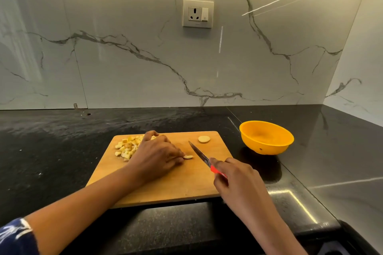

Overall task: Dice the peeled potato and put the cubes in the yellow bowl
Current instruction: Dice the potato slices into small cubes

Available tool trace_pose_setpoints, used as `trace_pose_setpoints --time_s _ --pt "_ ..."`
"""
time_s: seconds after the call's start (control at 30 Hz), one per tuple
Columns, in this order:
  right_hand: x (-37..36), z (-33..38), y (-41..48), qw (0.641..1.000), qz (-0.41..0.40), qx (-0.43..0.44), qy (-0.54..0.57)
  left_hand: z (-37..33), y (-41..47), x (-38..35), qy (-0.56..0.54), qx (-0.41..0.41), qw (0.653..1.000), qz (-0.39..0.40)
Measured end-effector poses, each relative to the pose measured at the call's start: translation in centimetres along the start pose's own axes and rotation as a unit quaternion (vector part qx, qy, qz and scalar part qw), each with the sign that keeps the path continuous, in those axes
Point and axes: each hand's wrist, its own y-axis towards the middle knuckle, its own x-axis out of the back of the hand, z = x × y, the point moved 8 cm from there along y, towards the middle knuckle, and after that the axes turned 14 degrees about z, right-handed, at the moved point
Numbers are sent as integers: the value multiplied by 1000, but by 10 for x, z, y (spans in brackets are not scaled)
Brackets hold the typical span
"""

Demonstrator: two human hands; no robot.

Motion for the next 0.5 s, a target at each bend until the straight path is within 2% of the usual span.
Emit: trace_pose_setpoints --time_s 0.1,0.27,0.5 --pt "-3 1 -1 1000 5 -5 -10 -6 -5 2 43 -31 998 -43" --pt "-6 12 -3 1000 11 6 -29 -5 -3 -8 59 -19 997 36" --pt "-13 17 -2 998 21 -3 -62 -7 -1 -11 82 -24 995 52"
